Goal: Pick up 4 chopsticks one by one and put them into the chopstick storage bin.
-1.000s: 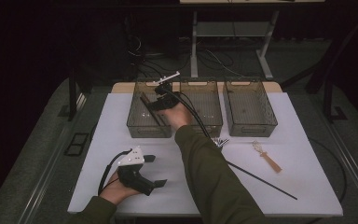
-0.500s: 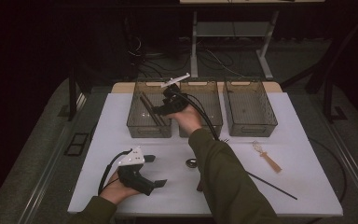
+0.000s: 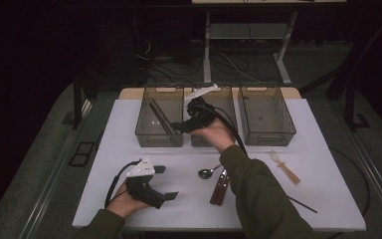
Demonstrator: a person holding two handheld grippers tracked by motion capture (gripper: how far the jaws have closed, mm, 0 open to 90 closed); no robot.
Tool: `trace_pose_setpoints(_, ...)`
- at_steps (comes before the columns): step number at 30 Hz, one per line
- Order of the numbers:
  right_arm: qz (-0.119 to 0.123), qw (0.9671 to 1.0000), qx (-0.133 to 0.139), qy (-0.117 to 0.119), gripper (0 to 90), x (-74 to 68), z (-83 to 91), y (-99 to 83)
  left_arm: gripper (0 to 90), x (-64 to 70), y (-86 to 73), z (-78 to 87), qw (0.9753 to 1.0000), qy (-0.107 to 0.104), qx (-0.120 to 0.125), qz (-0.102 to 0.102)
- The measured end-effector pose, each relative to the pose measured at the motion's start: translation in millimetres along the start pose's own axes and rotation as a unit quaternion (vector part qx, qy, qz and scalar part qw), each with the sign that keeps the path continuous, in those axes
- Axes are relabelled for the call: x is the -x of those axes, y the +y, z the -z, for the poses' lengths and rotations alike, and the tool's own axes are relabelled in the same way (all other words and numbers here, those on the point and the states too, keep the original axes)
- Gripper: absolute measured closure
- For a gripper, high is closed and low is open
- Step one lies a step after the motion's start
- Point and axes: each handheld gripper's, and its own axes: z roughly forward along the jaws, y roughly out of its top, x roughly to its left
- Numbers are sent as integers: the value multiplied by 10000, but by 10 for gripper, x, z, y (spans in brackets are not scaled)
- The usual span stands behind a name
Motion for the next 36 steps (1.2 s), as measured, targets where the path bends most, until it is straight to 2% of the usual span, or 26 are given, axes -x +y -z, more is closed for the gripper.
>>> trace_pose_setpoints(3, 5, 10000, 0, -37, 130, 6, 53, -62, 1, 2, -2, -5, 10000, 3, 25, 24)
trace_pose_setpoints(6, 21, 10000, -16, -37, 117, 19, 102, -121, 1, -2, 0, -4, 10000, 10, 23, -13)
trace_pose_setpoints(11, 59, 10000, 7, -71, 111, 29, 205, -200, 0, 8, -4, -5, 10000, 2, 50, 56)
trace_pose_setpoints(14, 46, 10000, 61, -1, 105, 35, 273, -245, 0, 8, -5, -4, 10000, 6, 47, 53)
trace_pose_setpoints(17, 73, 9999, 116, -75, 78, 41, 347, -305, 0, 8, -5, -5, 10000, -1, 56, 60)
trace_pose_setpoints(19, 37, 9999, 99, -77, 16, 52, 395, -351, 0, 5, -5, -2, 10000, 8, 47, 39)
trace_pose_setpoints(24, 152, 9997, 63, -183, 17, 70, 512, -460, 0, 4, -7, -2, 9999, 14, 89, 78)
trace_pose_setpoints(29, 164, 9997, 120, -144, 17, 111, 647, -598, 0, 1, -11, -1, 9999, 26, 89, 65)
trace_pose_setpoints(36, 5, 9997, 123, -205, 17, 195, 832, -831, 0, -8, -18, -3, 9999, 49, 57, 72)
